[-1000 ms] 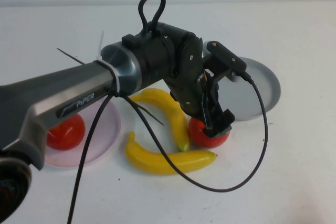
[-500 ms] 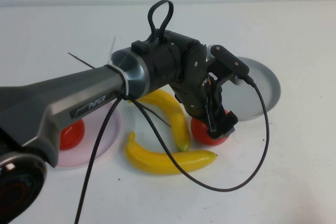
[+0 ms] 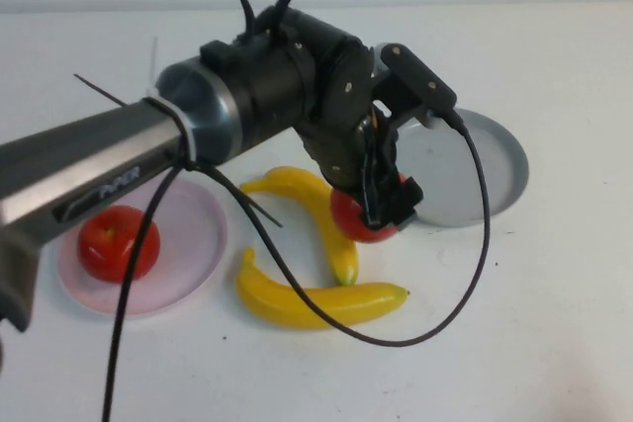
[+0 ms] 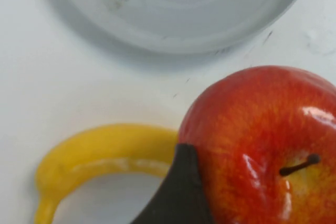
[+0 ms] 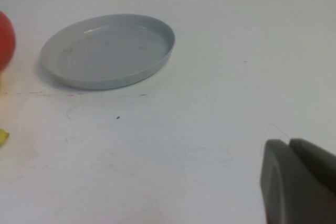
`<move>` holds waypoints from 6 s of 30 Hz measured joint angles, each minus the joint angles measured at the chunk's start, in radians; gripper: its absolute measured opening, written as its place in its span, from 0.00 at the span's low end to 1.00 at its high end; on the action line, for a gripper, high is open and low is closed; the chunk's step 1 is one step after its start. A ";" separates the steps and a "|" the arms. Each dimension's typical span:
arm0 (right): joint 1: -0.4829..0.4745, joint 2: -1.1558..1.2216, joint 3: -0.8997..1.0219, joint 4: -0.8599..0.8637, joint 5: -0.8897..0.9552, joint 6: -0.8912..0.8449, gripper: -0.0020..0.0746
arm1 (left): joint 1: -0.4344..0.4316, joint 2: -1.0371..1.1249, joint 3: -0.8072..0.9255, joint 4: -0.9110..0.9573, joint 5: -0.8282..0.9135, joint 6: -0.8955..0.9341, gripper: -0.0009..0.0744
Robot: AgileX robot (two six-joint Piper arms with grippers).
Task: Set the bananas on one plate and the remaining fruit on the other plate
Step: Put one type of fruit in the left plate, then put another type of fruit in the right plate
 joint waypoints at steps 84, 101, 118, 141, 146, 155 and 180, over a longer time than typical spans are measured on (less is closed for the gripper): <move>0.000 0.000 0.000 0.000 0.002 0.000 0.00 | 0.184 -1.294 1.138 0.438 -0.509 -0.757 0.01; 0.000 0.000 0.000 0.000 0.002 0.000 0.00 | 0.581 -1.953 1.655 0.096 -0.879 -0.420 0.01; 0.000 0.000 0.000 0.000 0.002 0.000 0.00 | 0.614 -1.956 1.685 0.071 -0.513 -0.407 0.01; 0.000 0.000 0.000 -0.028 -0.036 0.000 0.00 | 0.614 -1.956 1.685 0.071 -0.513 -0.407 0.01; 0.000 0.000 0.000 0.007 -0.043 0.007 0.00 | 0.614 -1.956 1.685 0.071 -0.513 -0.407 0.01; 0.000 0.000 0.000 0.492 -0.156 0.023 0.00 | 0.614 -1.956 1.685 0.071 -0.513 -0.407 0.01; 0.000 0.731 -0.660 0.283 0.544 -0.038 0.00 | 0.614 -1.956 1.685 0.071 -0.513 -0.407 0.01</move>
